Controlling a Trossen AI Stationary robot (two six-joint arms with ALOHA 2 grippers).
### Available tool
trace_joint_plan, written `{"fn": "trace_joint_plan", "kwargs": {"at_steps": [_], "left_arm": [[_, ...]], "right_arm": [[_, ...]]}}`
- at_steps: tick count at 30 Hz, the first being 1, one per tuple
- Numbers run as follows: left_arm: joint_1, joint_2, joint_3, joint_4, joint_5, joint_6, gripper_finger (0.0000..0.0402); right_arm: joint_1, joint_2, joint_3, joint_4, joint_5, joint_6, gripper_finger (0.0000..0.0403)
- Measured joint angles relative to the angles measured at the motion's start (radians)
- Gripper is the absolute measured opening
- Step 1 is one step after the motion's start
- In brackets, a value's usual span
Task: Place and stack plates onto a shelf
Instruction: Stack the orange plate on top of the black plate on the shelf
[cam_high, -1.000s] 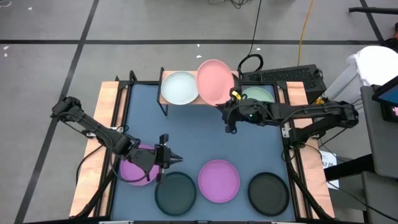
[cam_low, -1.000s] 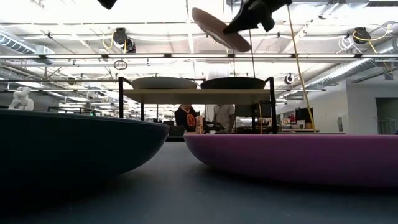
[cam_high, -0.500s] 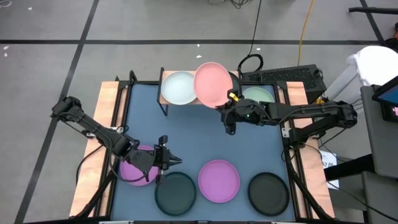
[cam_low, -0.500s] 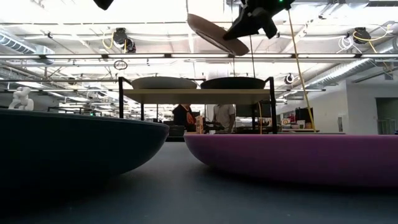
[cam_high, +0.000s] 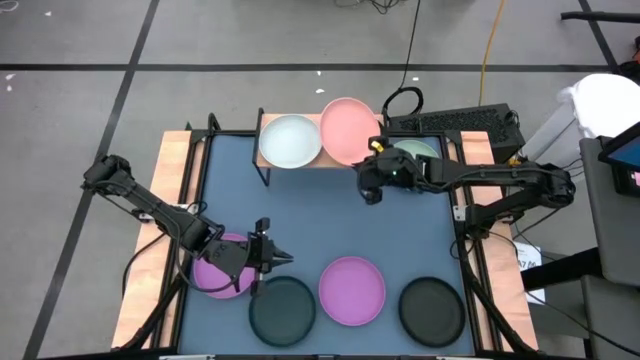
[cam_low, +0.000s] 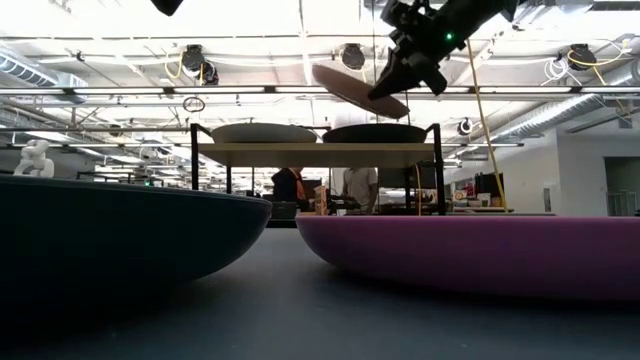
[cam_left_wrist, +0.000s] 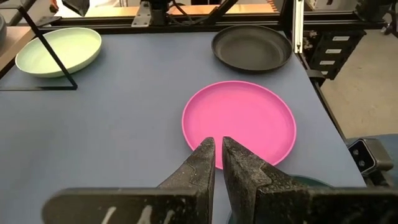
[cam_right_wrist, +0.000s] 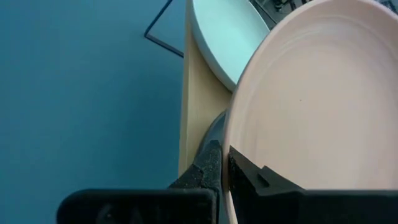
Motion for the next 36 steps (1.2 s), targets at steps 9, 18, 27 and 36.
{"fn": "trace_joint_plan", "kwargs": {"at_steps": [9,18,27,36], "left_arm": [[0.000,0.000,0.000,0.001,0.000,0.002,0.0037],[0.000,0.000,0.000,0.002,0.000,0.001,0.0037],[0.000,0.000,0.000,0.002,0.001,0.001,0.0037],[0.000,0.000,0.000,0.001,0.001,0.006,0.0037]], "right_arm": [[-0.013,0.000,-0.003,0.006,-0.021,0.007,0.0004],[-0.030,0.000,-0.004,0.006,-0.019,0.008,0.0004],[-0.032,0.000,-0.004,0.005,-0.168,0.009,0.0004],[-0.032,0.000,-0.004,0.004,-0.174,0.048,0.0004]]}}
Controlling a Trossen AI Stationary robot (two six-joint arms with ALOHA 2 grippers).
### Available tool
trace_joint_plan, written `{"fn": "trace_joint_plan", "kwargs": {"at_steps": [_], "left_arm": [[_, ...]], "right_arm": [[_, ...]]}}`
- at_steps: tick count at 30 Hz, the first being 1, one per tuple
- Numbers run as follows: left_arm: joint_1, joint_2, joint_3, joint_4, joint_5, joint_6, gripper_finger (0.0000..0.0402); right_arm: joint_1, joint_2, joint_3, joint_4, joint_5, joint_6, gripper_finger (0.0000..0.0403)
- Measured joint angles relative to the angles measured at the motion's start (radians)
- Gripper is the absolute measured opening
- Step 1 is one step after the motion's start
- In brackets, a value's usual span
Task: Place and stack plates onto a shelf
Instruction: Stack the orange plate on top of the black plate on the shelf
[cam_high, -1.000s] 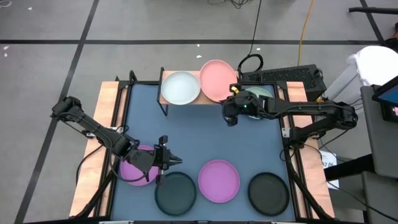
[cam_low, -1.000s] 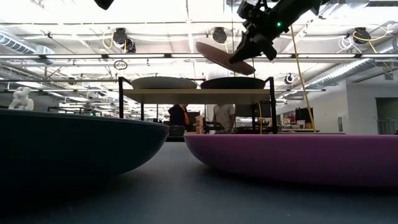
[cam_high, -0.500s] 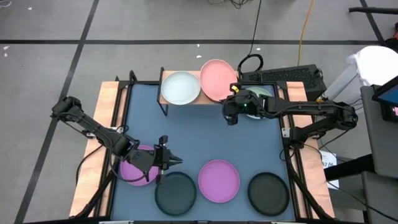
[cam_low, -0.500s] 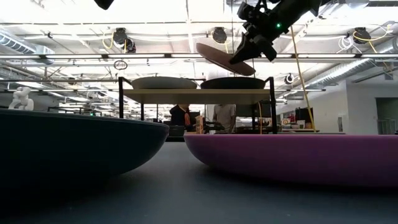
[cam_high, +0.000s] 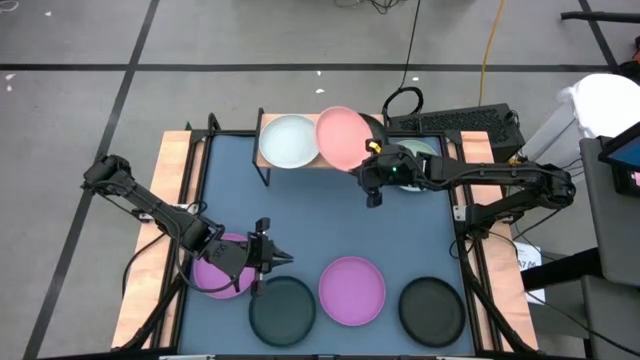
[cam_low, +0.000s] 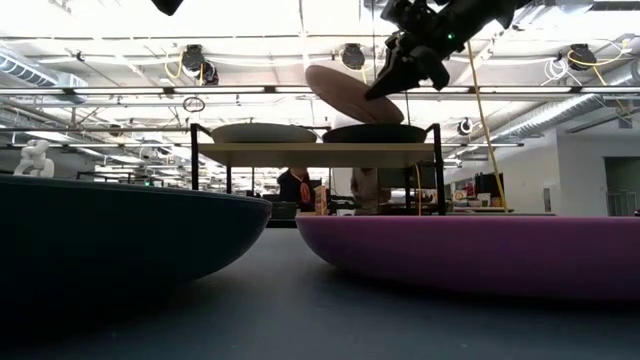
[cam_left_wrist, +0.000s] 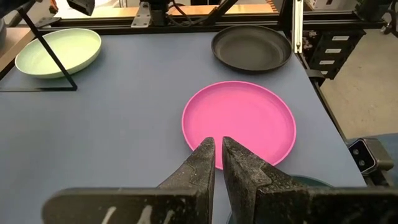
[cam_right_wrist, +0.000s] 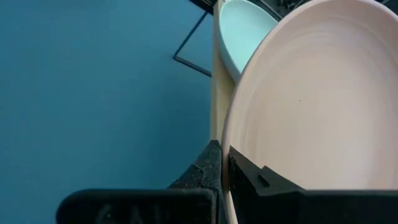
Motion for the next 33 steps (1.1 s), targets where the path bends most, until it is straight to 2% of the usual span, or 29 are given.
{"fn": "trace_joint_plan", "kwargs": {"at_steps": [7,12,16,20,25,33], "left_arm": [[0.000,0.000,0.000,0.000,0.000,-0.016,0.0037],[0.000,0.000,0.000,0.000,0.000,0.023,0.0037],[0.008,0.000,0.000,0.000,-0.002,0.027,0.0037],[0.023,0.000,0.000,0.000,-0.003,0.030,0.0037],[0.044,0.000,0.000,0.000,-0.003,0.050,0.0037],[0.052,0.000,0.000,0.000,-0.002,0.050,0.0037]], "right_arm": [[0.002,0.000,0.000,0.000,-0.106,0.005,0.0003],[-0.007,0.000,0.045,-0.031,-0.097,0.031,0.0002],[-0.016,-0.001,0.106,-0.069,-0.028,0.064,0.0001],[-0.048,-0.001,0.154,-0.104,-0.026,0.091,0.0001],[-0.093,0.005,0.157,-0.128,-0.027,0.103,0.0001],[-0.123,0.092,0.155,-0.140,-0.020,0.136,0.0001]]}}
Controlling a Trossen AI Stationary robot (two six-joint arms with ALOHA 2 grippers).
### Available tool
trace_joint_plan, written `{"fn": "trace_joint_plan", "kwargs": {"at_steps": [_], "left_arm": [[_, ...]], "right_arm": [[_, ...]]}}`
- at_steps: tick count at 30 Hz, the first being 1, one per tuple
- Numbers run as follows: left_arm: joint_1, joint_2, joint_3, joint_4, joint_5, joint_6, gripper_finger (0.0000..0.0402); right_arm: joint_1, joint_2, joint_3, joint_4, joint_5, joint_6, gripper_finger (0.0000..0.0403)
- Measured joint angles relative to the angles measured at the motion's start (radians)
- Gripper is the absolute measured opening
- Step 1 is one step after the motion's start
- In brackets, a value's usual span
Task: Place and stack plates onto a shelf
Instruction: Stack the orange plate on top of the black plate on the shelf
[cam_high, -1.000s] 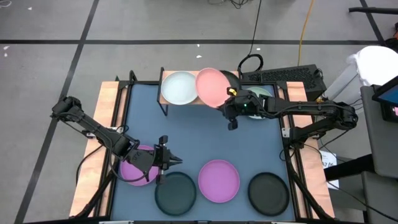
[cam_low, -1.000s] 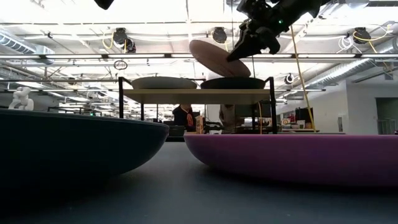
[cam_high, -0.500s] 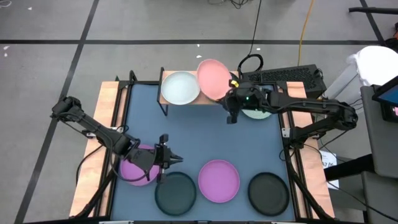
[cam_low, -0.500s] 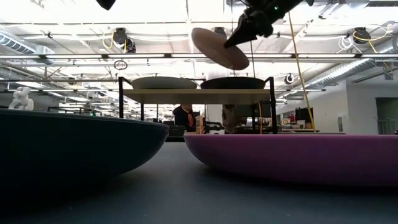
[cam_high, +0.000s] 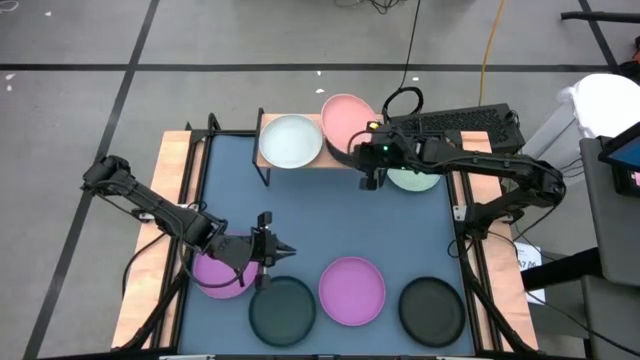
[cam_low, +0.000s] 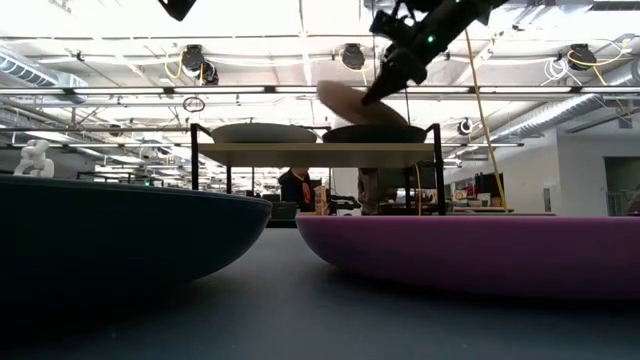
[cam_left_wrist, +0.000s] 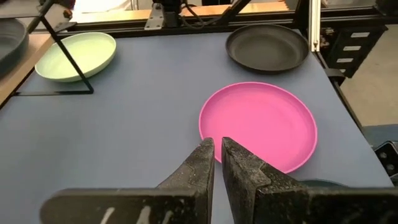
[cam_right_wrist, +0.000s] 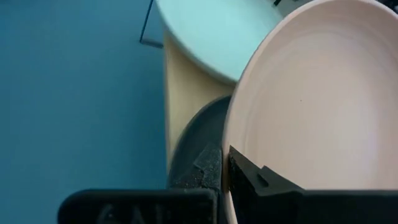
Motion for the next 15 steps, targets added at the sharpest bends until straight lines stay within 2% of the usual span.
{"fn": "trace_joint_plan", "kwargs": {"at_steps": [3,7,15], "left_arm": [[-0.001,0.000,0.000,-0.002,0.001,-0.004,0.0037],[-0.002,0.000,0.000,-0.001,0.006,-0.005,0.0037],[-0.002,0.000,0.000,-0.002,0.007,-0.016,0.0037]], "right_arm": [[0.000,0.031,0.000,0.001,0.011,-0.002,0.0002],[0.000,0.051,0.000,0.003,0.080,-0.016,0.0002],[0.017,0.042,-0.001,-0.003,0.080,-0.018,0.0003]]}}
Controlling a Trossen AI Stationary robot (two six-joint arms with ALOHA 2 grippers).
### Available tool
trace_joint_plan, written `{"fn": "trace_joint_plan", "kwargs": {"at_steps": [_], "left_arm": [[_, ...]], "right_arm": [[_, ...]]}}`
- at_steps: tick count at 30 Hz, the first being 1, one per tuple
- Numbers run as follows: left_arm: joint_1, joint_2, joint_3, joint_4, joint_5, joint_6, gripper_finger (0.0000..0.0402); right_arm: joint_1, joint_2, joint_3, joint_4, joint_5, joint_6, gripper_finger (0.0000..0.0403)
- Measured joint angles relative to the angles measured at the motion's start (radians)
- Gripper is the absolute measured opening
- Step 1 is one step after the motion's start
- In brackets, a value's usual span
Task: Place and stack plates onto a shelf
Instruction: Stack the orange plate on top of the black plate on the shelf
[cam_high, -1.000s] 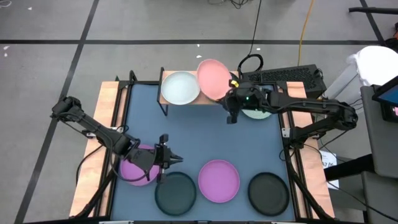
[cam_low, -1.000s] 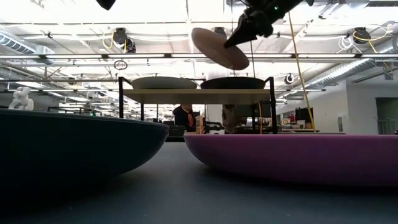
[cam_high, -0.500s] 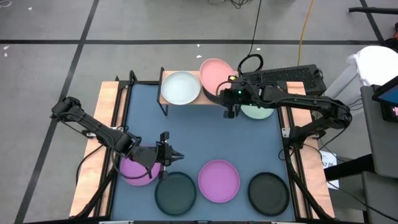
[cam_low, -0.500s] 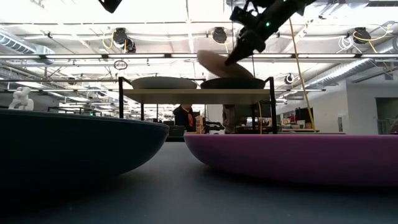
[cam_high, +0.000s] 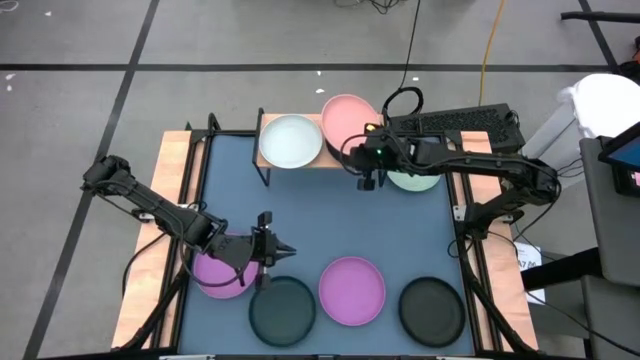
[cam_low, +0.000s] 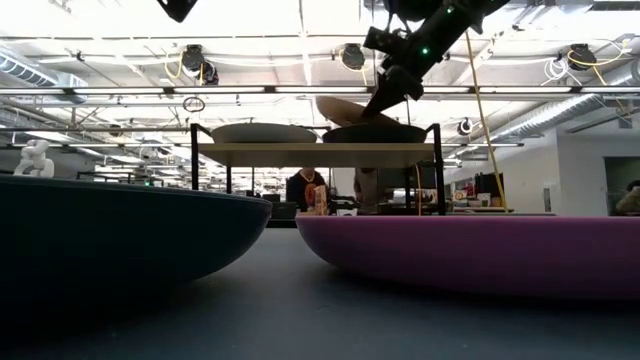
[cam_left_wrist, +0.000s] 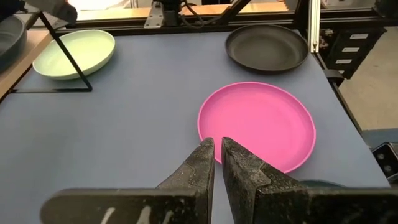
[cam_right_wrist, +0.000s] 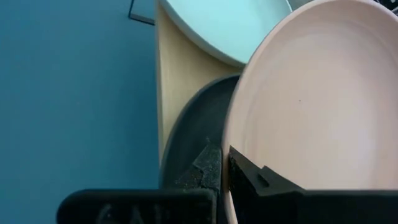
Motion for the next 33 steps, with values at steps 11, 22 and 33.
{"fn": "trace_joint_plan", "kwargs": {"at_steps": [11,22,33], "left_arm": [[0.000,0.000,0.000,0.000,0.000,-0.015,0.0037],[0.000,0.000,0.000,0.001,0.000,-0.032,0.0037],[0.000,0.000,0.000,0.001,0.000,-0.034,0.0037]], "right_arm": [[0.024,0.000,0.013,-0.077,0.074,0.040,0.0004],[0.024,0.000,0.013,-0.109,0.073,0.068,0.0004],[0.035,0.000,0.013,-0.134,0.073,0.073,0.0005]]}}
